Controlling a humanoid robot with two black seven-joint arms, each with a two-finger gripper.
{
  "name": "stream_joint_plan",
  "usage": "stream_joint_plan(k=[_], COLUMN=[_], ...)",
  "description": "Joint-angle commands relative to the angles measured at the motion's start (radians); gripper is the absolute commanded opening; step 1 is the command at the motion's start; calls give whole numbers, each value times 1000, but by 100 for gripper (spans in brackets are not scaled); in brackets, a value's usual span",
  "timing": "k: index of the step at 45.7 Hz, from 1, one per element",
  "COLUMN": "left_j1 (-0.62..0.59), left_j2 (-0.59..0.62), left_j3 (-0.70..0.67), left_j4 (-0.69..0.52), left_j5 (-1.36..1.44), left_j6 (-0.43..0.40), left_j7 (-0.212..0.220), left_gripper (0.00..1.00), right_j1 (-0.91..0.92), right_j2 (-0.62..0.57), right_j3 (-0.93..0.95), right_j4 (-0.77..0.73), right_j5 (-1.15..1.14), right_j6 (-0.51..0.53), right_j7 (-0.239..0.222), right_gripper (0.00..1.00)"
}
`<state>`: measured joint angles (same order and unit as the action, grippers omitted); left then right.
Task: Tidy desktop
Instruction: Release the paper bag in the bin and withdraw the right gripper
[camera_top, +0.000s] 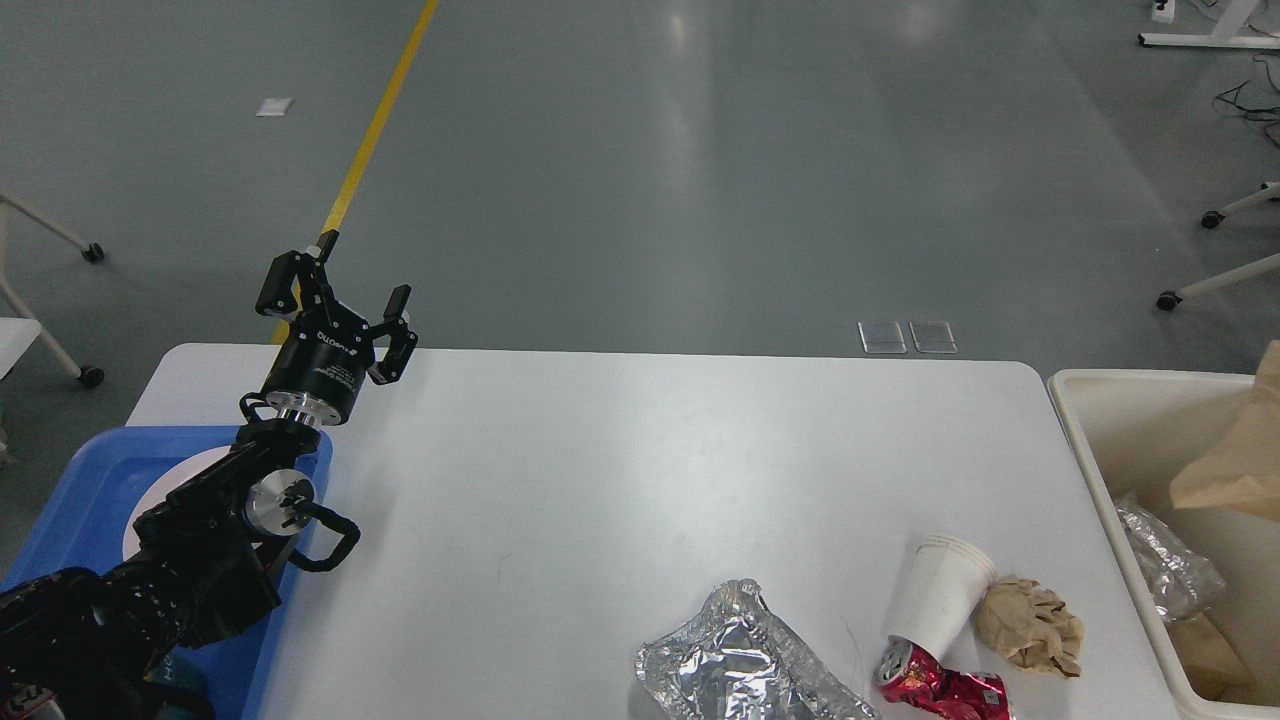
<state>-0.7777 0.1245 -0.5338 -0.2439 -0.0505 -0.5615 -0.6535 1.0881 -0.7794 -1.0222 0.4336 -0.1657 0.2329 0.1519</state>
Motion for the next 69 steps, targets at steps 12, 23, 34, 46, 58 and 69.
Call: stream_joint_plan(k=[12,23,34,46,58,69], left_j1=[0,0,0,0,0,0], left_j2=[0,0,0,1,0,0], left_j3=[0,0,0,0,0,0], left_j4=[0,0,0,0,0,0], left_j5=[0,0,0,0,0,0], left_j6=[0,0,0,0,0,0], left_j7=[0,0,0,0,0,0], left_gripper=[97,97,96,97,97,97], right_j1=[-43,9,210,371,602,822], right_j2=[20,14,-1,-1,14,40], right_j3=[1,-12,-32,-30,-75,-183], right_j4=[31,50,47,53,65,209], right_j5=[0,-1,-3,-12,-52,-139], right_j6=[12,14,9,117,482,612], right_j7=[2,3,5,2,-2,0], right_gripper=[71,87,100,100,100,100])
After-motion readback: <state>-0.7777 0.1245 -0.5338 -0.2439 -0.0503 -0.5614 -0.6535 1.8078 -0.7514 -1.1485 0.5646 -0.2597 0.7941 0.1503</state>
